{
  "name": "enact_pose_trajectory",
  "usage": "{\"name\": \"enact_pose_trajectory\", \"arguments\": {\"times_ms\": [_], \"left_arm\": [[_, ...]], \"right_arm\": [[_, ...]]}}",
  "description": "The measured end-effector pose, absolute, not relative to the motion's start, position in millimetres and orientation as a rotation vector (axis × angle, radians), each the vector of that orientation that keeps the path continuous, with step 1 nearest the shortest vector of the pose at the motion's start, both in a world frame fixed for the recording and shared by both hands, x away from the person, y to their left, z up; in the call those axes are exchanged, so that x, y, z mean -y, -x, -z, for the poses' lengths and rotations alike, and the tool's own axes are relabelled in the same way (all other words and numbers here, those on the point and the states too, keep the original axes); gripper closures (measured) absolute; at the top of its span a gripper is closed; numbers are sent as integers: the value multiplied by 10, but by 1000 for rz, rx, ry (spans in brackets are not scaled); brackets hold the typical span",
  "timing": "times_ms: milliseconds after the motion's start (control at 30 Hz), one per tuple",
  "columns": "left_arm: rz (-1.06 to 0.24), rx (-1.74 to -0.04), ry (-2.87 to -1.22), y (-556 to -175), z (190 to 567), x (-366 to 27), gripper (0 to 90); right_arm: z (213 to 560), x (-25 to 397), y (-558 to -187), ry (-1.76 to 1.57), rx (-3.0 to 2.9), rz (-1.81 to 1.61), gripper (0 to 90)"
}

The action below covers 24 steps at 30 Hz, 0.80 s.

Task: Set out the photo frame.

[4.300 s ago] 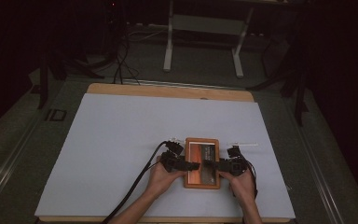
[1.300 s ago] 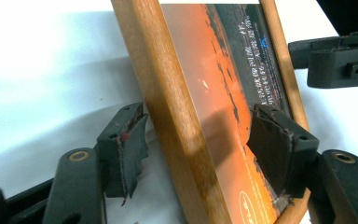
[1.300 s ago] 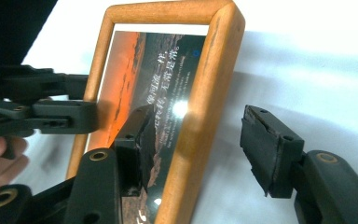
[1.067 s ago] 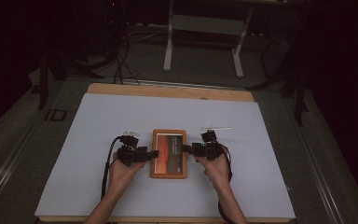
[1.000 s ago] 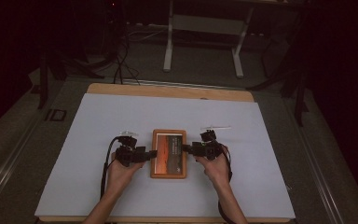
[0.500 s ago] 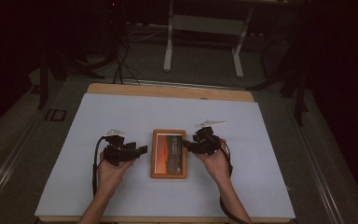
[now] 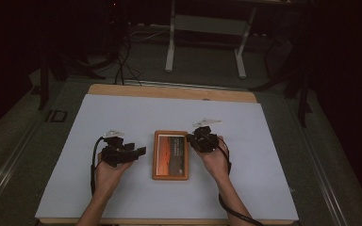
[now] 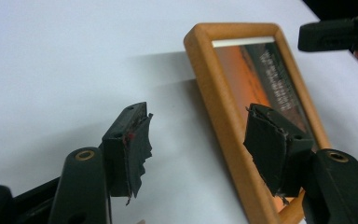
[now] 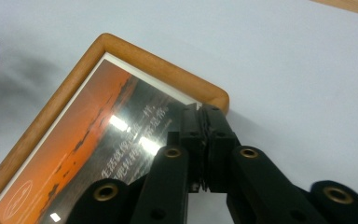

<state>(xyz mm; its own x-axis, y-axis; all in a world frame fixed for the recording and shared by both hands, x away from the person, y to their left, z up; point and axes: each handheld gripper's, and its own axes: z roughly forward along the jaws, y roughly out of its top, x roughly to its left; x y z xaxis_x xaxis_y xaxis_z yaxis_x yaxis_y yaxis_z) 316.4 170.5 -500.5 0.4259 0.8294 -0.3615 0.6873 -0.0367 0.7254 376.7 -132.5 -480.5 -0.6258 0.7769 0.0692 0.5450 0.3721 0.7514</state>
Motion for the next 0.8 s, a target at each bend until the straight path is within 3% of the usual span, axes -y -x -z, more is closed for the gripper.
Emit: {"name": "enact_pose_trajectory", "arguments": {"times_ms": [800], "left_arm": [[-190,-1293,-1755,-3129,4968,-1715,411]], "right_arm": [[4905,1125,-3919,-1135,-2309,-1033,899]]}}
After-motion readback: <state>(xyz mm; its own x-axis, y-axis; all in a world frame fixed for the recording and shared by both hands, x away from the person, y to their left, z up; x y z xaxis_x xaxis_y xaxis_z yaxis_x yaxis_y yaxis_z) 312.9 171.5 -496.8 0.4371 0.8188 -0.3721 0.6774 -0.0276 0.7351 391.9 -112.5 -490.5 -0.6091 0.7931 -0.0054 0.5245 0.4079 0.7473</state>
